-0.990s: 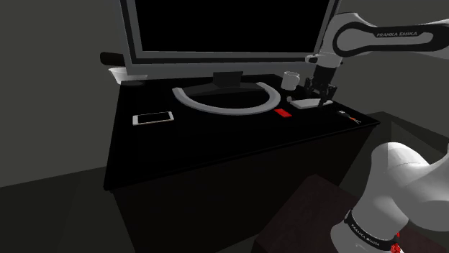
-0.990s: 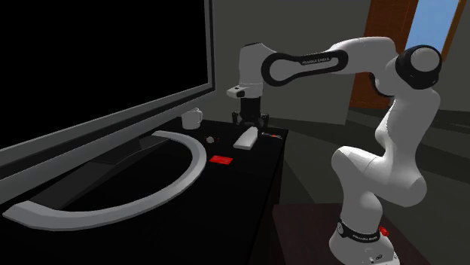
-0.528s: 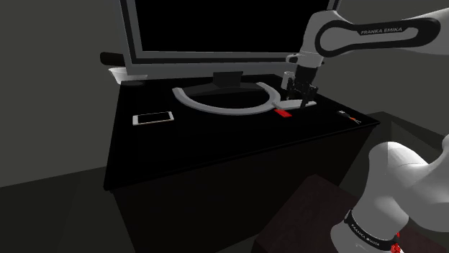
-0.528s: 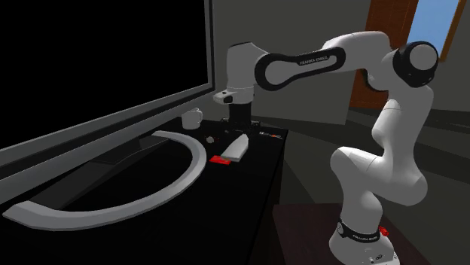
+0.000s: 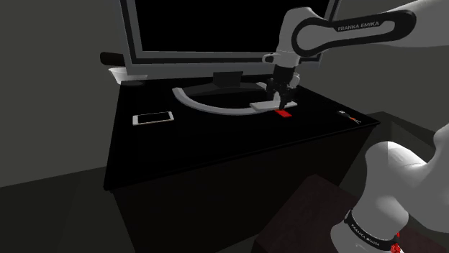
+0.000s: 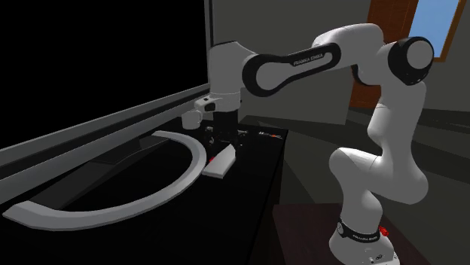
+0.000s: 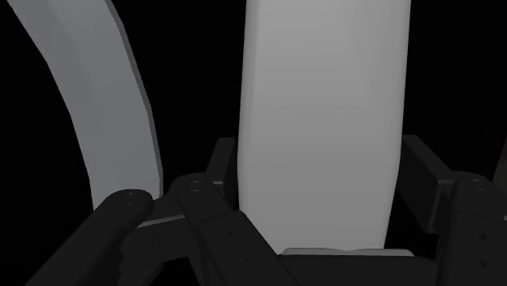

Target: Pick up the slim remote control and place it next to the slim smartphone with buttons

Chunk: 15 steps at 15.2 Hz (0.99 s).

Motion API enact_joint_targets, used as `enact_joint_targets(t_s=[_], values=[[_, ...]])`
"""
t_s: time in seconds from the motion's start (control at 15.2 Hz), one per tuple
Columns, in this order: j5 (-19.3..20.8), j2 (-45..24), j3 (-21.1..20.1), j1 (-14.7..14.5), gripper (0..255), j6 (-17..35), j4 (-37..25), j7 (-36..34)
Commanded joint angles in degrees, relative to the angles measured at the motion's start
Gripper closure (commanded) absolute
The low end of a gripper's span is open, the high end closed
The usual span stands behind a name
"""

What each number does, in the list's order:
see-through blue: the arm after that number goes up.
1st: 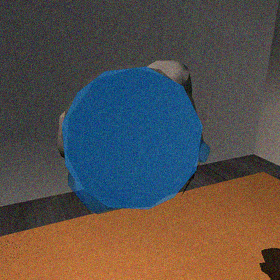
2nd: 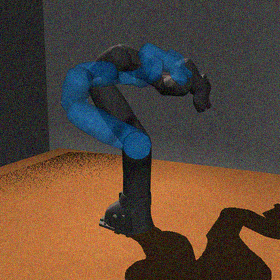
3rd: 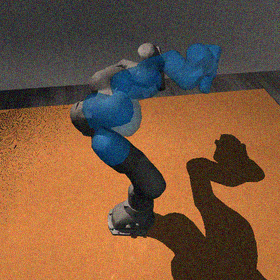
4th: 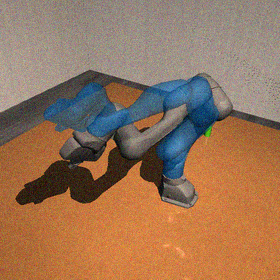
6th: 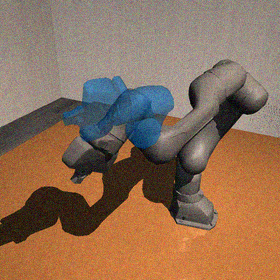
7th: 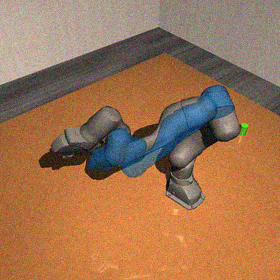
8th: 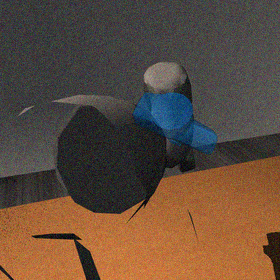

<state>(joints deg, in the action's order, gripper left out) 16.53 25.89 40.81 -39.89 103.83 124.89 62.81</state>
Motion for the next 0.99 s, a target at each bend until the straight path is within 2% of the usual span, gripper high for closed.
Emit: enact_joint_targets(t_s=[0.0, 0.53, 0.92], values=[[-2.02, -2.86, -0.6, -1.9, 255, 0.61, -1.78, -1.5], [-10.39, -15.5, -1.82, -7.96, 255, 1.91, -10.79, -4.86], [-17.7, -26.72, -2.67, -10.51, 255, 0.87, -20.7, -5.82]])
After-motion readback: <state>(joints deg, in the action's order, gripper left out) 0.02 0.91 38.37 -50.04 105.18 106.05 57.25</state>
